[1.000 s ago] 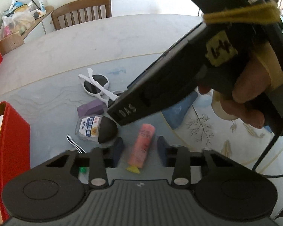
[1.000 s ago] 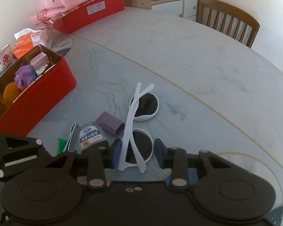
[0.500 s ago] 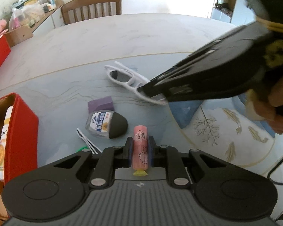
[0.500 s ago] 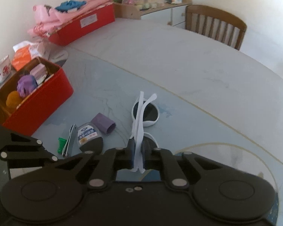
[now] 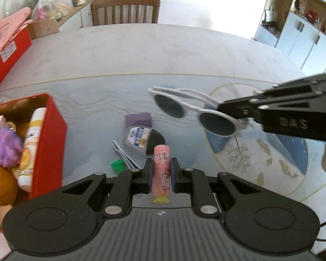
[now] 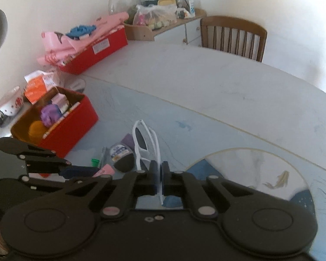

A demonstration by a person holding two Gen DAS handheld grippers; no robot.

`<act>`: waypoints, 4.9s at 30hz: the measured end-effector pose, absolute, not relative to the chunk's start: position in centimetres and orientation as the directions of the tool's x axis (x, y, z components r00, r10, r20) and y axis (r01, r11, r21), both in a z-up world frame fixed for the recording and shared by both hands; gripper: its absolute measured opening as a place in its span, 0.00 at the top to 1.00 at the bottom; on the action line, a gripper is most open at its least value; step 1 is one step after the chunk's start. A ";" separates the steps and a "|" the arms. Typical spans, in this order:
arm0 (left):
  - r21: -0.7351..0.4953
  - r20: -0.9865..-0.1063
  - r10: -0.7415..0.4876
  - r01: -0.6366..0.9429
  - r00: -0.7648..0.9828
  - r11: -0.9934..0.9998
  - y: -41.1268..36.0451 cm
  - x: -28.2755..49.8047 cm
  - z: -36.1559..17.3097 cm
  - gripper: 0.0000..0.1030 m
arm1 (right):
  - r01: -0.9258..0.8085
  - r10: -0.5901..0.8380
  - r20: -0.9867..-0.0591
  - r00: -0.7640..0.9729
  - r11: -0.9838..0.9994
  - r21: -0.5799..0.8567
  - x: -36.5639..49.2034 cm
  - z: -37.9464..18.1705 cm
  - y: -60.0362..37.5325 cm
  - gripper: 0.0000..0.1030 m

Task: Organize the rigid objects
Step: 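Carry the sunglasses and pink tube over the tin box, then lower the sunglasses and tube into the tin box and open both tools, then withdraw both tools and move them toward the remaining small items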

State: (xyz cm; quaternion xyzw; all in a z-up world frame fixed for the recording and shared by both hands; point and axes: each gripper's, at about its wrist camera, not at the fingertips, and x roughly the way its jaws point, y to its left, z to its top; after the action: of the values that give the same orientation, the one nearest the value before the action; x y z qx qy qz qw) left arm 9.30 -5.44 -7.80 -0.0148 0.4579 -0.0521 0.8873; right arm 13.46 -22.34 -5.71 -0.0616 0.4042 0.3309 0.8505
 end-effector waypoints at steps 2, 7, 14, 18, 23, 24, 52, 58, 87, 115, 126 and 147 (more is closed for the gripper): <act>-0.085 -0.803 -0.103 0.059 0.587 0.995 -4.7 8.9 -7.0 0.85 | -0.616 0.528 -0.715 0.459 0.769 0.172 12.8 -4.9 -22.4 0.98; -0.094 -0.782 -0.081 0.011 0.619 0.995 -2.8 7.8 -5.1 0.85 | -0.623 0.554 -0.686 0.472 0.760 0.185 11.4 -2.9 -22.0 0.98; -0.090 -0.761 -0.035 -0.051 0.648 0.995 0.8 6.7 -2.9 0.85 | -0.641 0.576 -0.663 0.478 0.744 0.185 10.3 -1.4 -19.9 0.98; -0.081 -0.754 -0.003 -0.087 0.657 0.993 3.2 6.3 -2.2 0.85 | -0.656 0.587 -0.655 0.476 0.733 0.180 9.8 -0.8 -18.2 0.98; -0.071 -0.754 0.034 -0.132 0.656 0.989 6.3 5.7 -1.6 0.85 | -0.673 0.602 -0.645 0.471 0.718 0.178 9.4 -0.3 -15.4 0.98; -0.070 -0.753 0.040 -0.141 0.657 0.988 7.1 5.6 -1.5 0.85 | -0.677 0.602 -0.645 0.471 0.715 0.174 9.3 -0.2 -14.9 0.98; -0.038 -0.808 0.044 -0.127 0.587 0.991 19.0 8.7 -4.7 0.85 | -0.663 0.529 -0.718 0.452 0.738 0.126 11.7 -3.3 -0.5 0.98; -0.016 -0.814 0.038 -0.087 0.580 0.996 19.2 10.4 -5.4 0.85 | -0.663 0.500 -0.742 0.446 0.742 0.102 11.8 -4.4 1.2 0.97; -0.116 -0.835 -0.049 -0.090 0.548 0.989 21.2 11.4 -7.4 0.84 | -0.587 0.542 -0.733 0.411 0.773 0.242 12.1 -4.1 -1.5 0.68; -0.115 -0.753 -0.020 -0.101 0.658 0.988 14.9 6.8 -2.1 0.36 | -0.457 0.477 -0.709 0.519 0.856 0.242 11.6 -3.4 -14.6 0.41; -0.112 -0.726 -0.081 -0.002 0.683 0.994 5.4 6.4 -1.4 0.19 | -0.488 0.477 -0.727 0.494 0.844 0.223 11.5 -4.1 -18.9 0.03; -0.039 -0.780 -0.059 0.046 0.623 0.998 -4.3 6.8 -7.1 0.19 | -0.591 0.527 -0.768 0.363 0.768 0.247 14.2 -6.5 -20.9 0.05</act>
State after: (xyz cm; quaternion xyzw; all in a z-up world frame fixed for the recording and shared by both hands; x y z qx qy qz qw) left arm 6.76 -4.31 -7.10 -0.0077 0.4334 -0.0293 0.9007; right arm 14.24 -20.94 -6.47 -0.0354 0.4510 0.3391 0.8248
